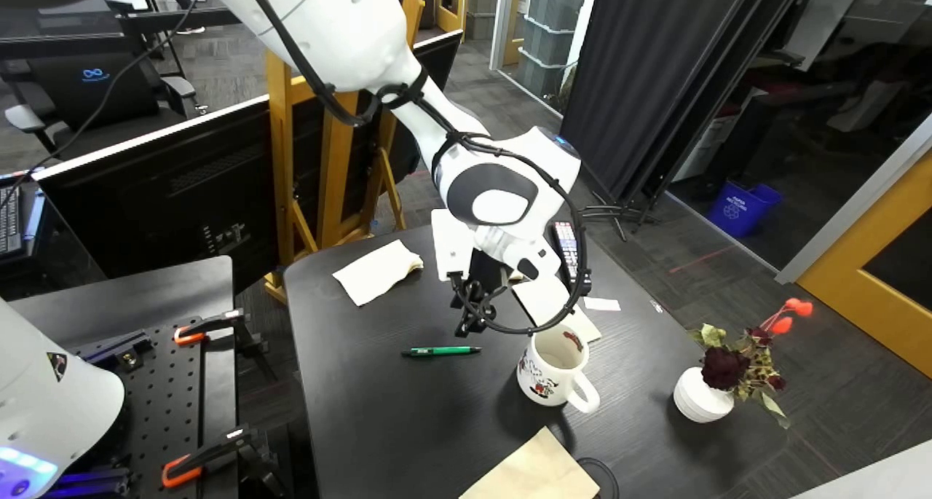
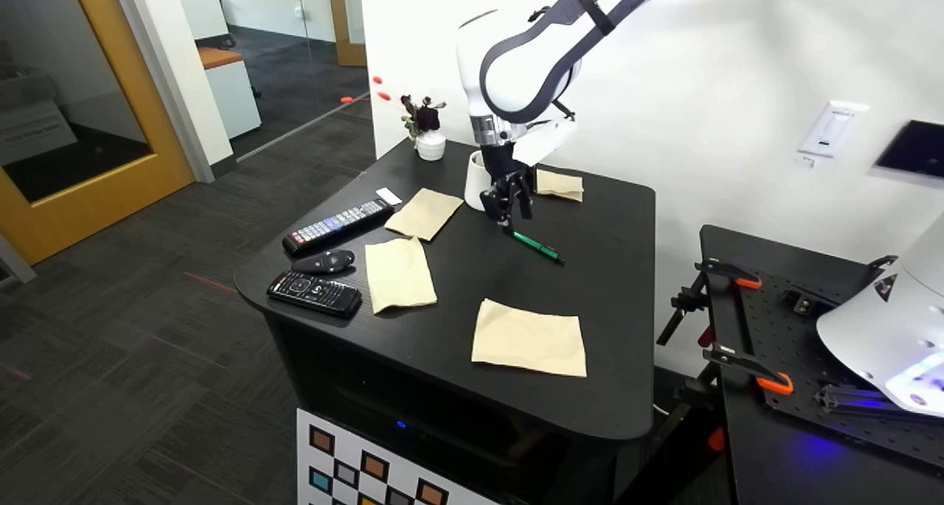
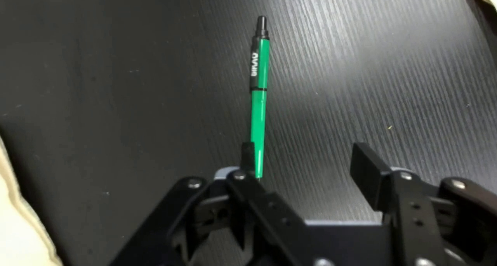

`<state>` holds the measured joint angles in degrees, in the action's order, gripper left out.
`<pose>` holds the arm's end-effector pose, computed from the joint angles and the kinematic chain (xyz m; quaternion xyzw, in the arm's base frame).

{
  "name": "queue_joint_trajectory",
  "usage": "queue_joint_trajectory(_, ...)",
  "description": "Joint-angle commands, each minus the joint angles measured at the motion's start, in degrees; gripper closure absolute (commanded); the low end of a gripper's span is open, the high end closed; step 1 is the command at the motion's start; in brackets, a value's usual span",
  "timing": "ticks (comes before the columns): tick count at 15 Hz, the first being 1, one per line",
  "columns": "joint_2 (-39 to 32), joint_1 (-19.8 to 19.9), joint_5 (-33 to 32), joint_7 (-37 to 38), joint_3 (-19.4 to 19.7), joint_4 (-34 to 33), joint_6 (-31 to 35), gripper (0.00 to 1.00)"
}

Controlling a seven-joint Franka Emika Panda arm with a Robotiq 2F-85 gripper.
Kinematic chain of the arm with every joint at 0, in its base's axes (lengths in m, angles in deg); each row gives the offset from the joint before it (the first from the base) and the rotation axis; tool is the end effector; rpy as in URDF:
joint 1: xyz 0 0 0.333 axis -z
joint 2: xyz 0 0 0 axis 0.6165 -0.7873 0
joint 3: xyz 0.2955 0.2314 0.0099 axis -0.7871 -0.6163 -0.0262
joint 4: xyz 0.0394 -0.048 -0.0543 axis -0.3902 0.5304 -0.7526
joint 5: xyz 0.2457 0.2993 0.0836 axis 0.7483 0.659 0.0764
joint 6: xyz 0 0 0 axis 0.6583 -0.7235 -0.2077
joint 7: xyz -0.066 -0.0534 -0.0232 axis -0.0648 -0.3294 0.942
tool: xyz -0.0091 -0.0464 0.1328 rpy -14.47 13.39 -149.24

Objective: Put the pen on the table

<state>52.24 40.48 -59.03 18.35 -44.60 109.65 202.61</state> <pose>0.6314 -0.0691 0.1748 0.9763 -0.1526 -0.1529 0.0145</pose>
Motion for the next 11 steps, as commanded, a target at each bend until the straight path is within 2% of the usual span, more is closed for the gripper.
queue_joint_trajectory(1,-0.9,0.6,1.1,-0.8,-0.4,-2.1,-2.5,0.03)
queue_joint_trajectory(3,-1.1,0.7,1.2,-0.8,-0.4,-2.2,-2.3,0.00)
queue_joint_trajectory(8,-1.3,0.8,1.2,-0.8,-0.4,-2.6,-2.5,0.00)
queue_joint_trajectory(9,-0.9,0.0,0.1,-0.1,0.1,-0.9,-0.2,0.00)
queue_joint_trajectory(11,-1.0,0.0,0.1,-0.1,0.1,-1.1,-0.2,0.00)
